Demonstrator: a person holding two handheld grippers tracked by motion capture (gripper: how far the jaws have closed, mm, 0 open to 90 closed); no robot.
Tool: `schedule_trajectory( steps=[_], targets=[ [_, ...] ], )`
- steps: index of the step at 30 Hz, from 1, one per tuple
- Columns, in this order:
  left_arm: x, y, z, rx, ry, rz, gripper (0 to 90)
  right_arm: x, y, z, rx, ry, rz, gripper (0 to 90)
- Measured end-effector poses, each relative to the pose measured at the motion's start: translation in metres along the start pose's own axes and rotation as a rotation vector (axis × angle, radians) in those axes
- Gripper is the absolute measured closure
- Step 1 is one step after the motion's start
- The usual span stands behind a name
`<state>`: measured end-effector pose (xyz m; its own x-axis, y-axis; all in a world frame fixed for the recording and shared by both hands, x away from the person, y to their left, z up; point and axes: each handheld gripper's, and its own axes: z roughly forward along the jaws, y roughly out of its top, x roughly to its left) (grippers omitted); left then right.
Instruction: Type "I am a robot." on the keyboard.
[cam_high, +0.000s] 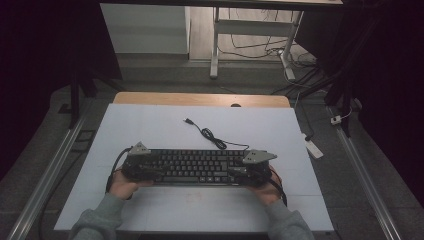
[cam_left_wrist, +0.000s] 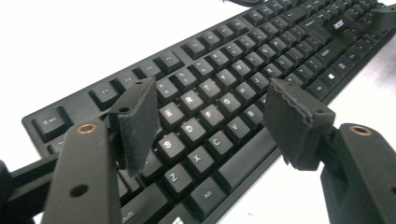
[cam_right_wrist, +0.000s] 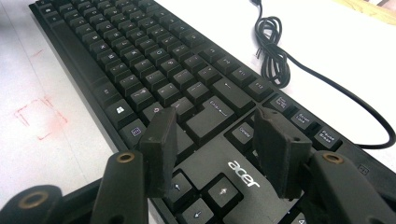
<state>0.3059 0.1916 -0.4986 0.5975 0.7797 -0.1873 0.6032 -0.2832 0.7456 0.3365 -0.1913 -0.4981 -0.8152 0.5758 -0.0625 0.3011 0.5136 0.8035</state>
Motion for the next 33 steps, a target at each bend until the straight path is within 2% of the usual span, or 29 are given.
schedule_trajectory(
  steps=[17, 33],
  targets=[
    [0.0, 0.0, 0.003, 0.029, 0.004, 0.013, 31.8, 0.001, 0.001, 0.001, -0.006, 0.002, 0.0, 50.0],
    [-0.001, 0.0, 0.005, 0.038, -0.001, 0.021, 31.3, 0.008, 0.018, 0.009, -0.022, 0.01, -0.003, 50.3]
  ],
)
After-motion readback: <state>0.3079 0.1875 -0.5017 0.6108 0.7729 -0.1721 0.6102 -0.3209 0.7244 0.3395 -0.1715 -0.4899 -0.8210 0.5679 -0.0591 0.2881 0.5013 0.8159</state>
